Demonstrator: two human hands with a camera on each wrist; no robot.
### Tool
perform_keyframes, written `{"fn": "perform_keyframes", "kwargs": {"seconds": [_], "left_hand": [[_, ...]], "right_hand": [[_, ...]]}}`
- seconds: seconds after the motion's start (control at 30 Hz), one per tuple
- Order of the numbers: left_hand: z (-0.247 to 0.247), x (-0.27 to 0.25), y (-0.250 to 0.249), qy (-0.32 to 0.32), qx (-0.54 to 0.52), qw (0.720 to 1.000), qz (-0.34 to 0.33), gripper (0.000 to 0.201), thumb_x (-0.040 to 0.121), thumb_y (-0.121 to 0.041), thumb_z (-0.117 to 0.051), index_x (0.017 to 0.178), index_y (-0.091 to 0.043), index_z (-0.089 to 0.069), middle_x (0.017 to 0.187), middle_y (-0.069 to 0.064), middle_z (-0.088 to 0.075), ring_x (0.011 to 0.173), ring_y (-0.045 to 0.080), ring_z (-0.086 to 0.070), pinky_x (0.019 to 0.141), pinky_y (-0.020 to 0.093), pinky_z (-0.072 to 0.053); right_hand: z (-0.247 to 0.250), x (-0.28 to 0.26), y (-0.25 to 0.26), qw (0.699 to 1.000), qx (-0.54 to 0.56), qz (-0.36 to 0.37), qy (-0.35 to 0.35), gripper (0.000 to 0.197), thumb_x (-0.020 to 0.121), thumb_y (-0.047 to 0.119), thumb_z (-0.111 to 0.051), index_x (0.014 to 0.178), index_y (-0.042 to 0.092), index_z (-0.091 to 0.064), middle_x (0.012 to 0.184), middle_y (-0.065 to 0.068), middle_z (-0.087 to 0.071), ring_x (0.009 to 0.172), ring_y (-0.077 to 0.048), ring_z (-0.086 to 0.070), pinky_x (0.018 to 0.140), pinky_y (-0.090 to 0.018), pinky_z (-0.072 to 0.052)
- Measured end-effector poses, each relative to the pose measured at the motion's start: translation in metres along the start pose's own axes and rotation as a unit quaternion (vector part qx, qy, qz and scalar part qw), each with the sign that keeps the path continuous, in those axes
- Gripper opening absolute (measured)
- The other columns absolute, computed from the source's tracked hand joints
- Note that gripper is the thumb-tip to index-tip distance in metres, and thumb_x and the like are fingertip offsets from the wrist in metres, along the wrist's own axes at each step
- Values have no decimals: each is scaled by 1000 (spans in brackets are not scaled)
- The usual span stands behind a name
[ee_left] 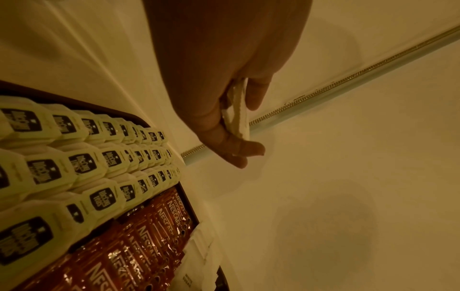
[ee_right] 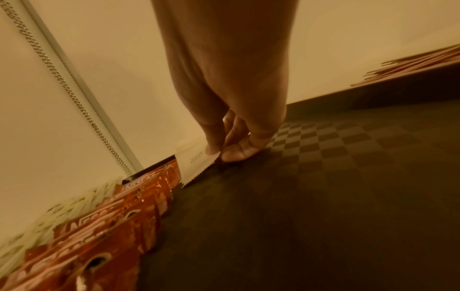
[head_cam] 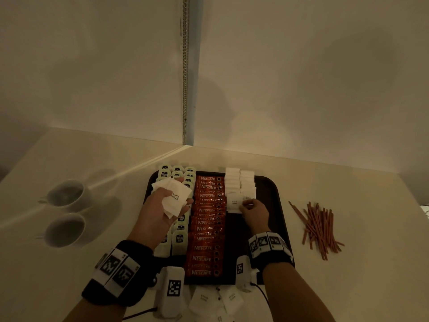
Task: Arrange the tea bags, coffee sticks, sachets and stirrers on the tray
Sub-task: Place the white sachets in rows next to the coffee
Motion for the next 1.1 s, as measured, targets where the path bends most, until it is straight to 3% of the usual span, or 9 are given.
{"fn": "perform_keyframes", "kwargs": {"seconds": [0.1, 0.23, 0.37, 0.47, 0.6, 0.7, 0.8, 0.9, 1.1], "left_hand": [[1, 1, 2, -10, -15, 1000, 8, 30, 95, -1, -31, 112, -8, -54, 99, 19, -61, 61, 27, -69, 52, 25, -57], [2, 1, 2, -20, -22, 1000, 6, 31, 95, 0, -32, 123, -7, -42, 102, 23, -58, 62, 30, -70, 51, 26, -57], [-1, -1, 2, -21, -21, 1000, 6, 25, 97, -1, -35, 119, -8, -45, 100, 24, -59, 61, 30, -70, 50, 28, -57], [-4, -1, -1, -14, -7, 1000, 2, 19, 97, -2, -40, 107, -12, -53, 93, 21, -64, 67, 31, -70, 55, 31, -59], [-11, 1, -3, 20, 94, 995, -19, 15, 97, -7, -47, 100, -15, -58, 81, 10, -73, 75, 27, -67, 56, 31, -59], [-16, 1, -4, 16, 153, 987, -47, 14, 93, -13, -56, 106, -17, -61, 97, 10, -70, 85, 24, -67, 56, 29, -57], [-16, 1, -7, 0, 160, 984, -75, 29, 89, -15, -63, 118, -17, -59, 107, 8, -68, 91, 22, -67, 55, 28, -56], [-15, 1, -7, -1, 159, 984, -77, 36, 88, -15, -64, 123, -16, -58, 111, 9, -67, 94, 24, -67, 55, 27, -56], [-15, -1, -2, 29, 165, 982, -84, 37, 88, -6, -63, 124, -14, -58, 101, 8, -72, 78, 16, -71, 57, 27, -56]], "right_hand": [[-1, 1, 3, 1000, -15, 7, -8, 17, 85, 12, -66, 101, 8, -63, 111, -10, -64, 102, -22, -61, 90, -32, -50], [0, 0, 9, 999, -37, 13, -26, 16, 84, 10, -67, 98, 5, -63, 108, -10, -64, 99, -19, -60, 81, -23, -46], [1, -6, 15, 998, -50, 25, -34, 17, 84, 10, -67, 98, 3, -61, 105, -12, -63, 90, -16, -57, 72, -19, -42], [5, -21, 45, 995, -12, 92, -29, 19, 85, 18, -67, 98, 6, -61, 91, 0, -62, 83, -10, -55, 65, -12, -39], [-12, -69, 120, 965, 85, 207, 141, 17, 90, 36, -57, 94, 21, -65, 89, 7, -67, 83, -10, -63, 73, -24, -51], [-23, -101, 151, 938, 69, 258, 221, 17, 89, 36, -60, 95, 22, -66, 90, 2, -68, 85, -15, -65, 78, -31, -54], [-21, -109, 157, 935, 88, 269, 213, 16, 85, 26, -67, 97, 15, -64, 89, -3, -67, 84, -18, -65, 77, -35, -54], [-18, -108, 154, 937, 97, 270, 198, 12, 88, 19, -63, 99, 17, -62, 95, -5, -66, 90, -20, -64, 83, -41, -55], [-3, -105, 150, 941, 175, 246, 151, 25, 89, 13, -61, 113, 11, -61, 101, -8, -67, 95, -22, -65, 83, -39, -55]]}}
Point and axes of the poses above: each hand's wrist, its own x-axis towards the middle knuckle, its own z-axis out of the back of the hand, y = z × x, the point moved 7 cm from there along x, towards the middle knuckle
